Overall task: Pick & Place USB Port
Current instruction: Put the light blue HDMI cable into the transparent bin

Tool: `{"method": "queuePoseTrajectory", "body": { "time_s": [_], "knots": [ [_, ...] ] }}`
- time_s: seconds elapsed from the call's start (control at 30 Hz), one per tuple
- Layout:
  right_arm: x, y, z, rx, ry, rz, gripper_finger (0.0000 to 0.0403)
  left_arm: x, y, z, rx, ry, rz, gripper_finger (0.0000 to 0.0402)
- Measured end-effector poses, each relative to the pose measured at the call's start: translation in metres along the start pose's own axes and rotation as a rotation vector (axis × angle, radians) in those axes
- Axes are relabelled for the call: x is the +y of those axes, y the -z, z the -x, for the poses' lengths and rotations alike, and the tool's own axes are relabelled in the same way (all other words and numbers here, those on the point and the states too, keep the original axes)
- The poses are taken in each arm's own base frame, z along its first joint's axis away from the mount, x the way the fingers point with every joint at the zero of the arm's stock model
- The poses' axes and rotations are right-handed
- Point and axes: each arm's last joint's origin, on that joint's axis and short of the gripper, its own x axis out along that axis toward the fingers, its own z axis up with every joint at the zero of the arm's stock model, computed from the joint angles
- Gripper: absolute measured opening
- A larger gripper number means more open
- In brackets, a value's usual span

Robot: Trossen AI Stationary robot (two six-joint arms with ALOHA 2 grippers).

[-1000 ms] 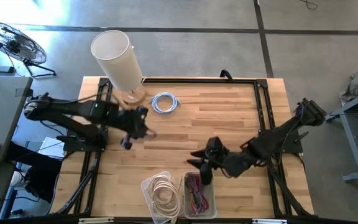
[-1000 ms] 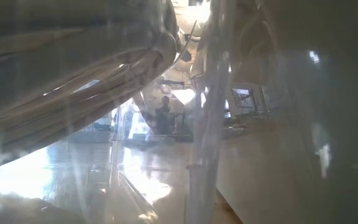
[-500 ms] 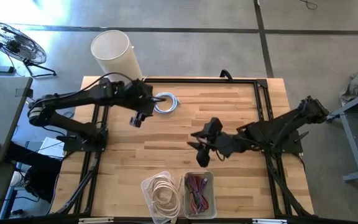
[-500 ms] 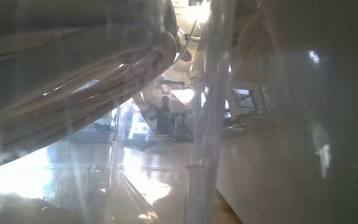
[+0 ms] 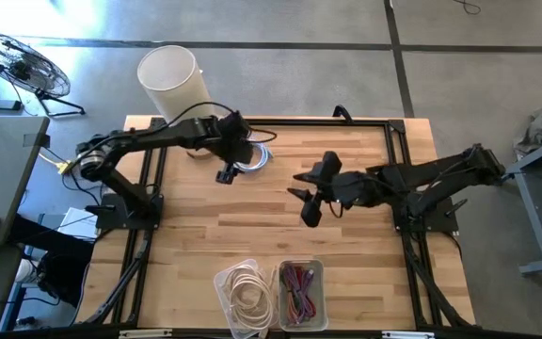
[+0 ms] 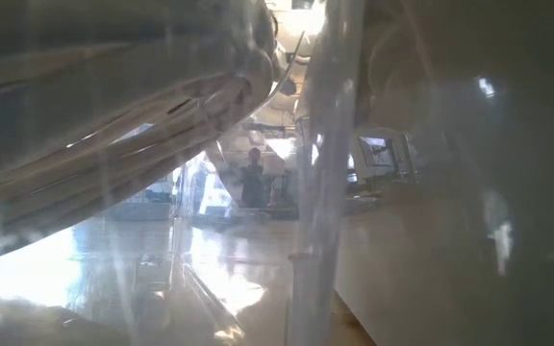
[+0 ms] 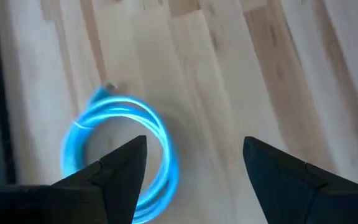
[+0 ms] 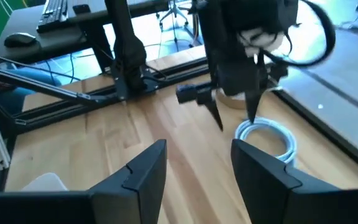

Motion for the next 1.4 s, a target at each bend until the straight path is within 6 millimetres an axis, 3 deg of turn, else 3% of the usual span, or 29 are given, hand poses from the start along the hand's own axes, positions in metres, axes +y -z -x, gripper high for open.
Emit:
{"method": "queuePoseTrajectory", "body": {
  "time_s": [0.2, 0.4, 0.6, 0.87, 1.13, 1.4],
  "knots": [
    [-0.01, -0.004, 0.004, 0.006, 0.022, 0.062, 0.0172, 0.017, 0.017, -0.012, 0.039, 0.02, 0.221, 0.0262],
    [-0.021, -0.004, -0.001, 0.05, 0.034, 0.115, 0.0172, 0.021, 0.028, -0.011, 0.065, 0.077, 0.347, 0.0262],
    [-0.035, -0.009, -0.003, 0.077, -0.018, 0.135, 0.0172, 0.013, 0.028, -0.012, 0.119, 0.11, 0.342, 0.0262],
    [-0.047, -0.012, 0.001, 0.104, -0.03, 0.131, 0.017, -0.001, 0.015, -0.018, 0.178, 0.032, 0.269, 0.0262],
    [-0.047, -0.011, 0.001, 0.12, -0.047, 0.168, 0.0156, -0.006, 0.018, -0.054, 0.299, 0.058, 0.285, 0.0262],
    [-0.049, -0.007, 0.001, 0.161, -0.049, 0.18, 0.0153, 0.011, 0.006, -0.074, 0.346, 0.014, 0.288, 0.0262]
  ]
}}
